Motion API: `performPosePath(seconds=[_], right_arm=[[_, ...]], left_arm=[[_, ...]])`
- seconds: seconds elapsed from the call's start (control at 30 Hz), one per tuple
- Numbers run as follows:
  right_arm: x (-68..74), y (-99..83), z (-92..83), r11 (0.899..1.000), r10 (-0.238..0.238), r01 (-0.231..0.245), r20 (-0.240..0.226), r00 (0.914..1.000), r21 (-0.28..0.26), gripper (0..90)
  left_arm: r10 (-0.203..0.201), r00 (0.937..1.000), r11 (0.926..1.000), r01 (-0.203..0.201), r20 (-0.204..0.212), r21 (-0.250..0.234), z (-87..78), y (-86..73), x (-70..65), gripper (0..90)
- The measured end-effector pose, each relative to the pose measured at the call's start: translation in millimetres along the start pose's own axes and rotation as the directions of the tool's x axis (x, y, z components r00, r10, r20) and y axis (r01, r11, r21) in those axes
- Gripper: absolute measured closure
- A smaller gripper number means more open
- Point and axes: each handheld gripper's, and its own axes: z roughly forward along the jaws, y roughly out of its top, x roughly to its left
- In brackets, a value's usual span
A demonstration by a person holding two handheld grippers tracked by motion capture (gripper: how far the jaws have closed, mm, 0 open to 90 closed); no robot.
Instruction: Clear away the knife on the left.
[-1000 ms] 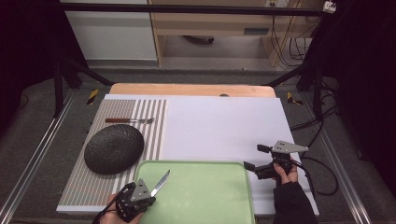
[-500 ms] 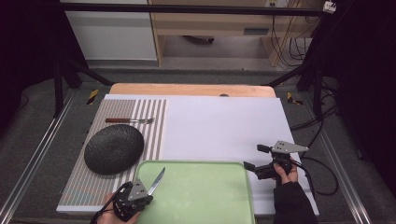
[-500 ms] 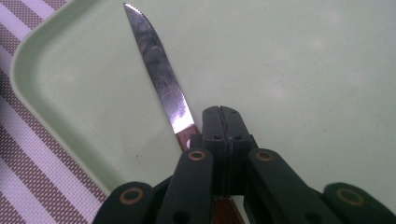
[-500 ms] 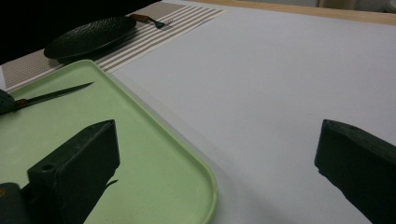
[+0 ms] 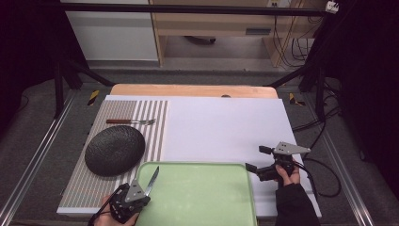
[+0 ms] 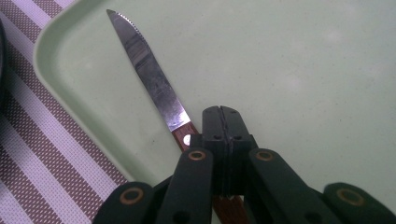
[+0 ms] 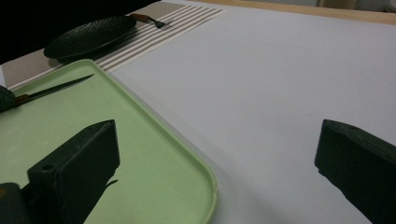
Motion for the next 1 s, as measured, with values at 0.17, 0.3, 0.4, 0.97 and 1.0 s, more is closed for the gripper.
performPosePath(seconds=[0.17,0.3,0.4,0.97,1.0], right_arm=[[0.0,0.0,0.0,1.000,0.000,0.000,0.000,1.0000,-0.001,0.3],[0.0,0.0,0.0,1.000,0.001,-0.001,0.000,1.0000,0.000,0.3],[0.0,0.0,0.1,1.000,0.000,0.000,0.000,1.0000,0.000,0.3],[0.1,-0.1,0.4,1.000,0.002,-0.002,-0.002,1.0000,-0.002,0.3],[-0.1,0.0,0.0,1.000,0.001,-0.001,0.000,1.0000,-0.001,0.3]], left_arm=[[-0.011,0.9999,0.9999,0.011,-0.005,-0.004,-2.3,-2.3,2.0,89.7],[-0.016,0.9999,0.9999,0.016,-0.005,-0.003,-3.4,-3.7,3.3,89.8],[-0.018,0.9998,0.9998,0.018,-0.008,-0.002,-3.4,-4.4,3.5,89.7],[-0.023,0.9997,0.9987,0.023,0.001,-0.046,-8.9,-7.0,5.2,86.7],[-0.014,0.9999,0.9976,0.014,0.001,-0.068,-10.4,-6.6,4.9,83.0]])
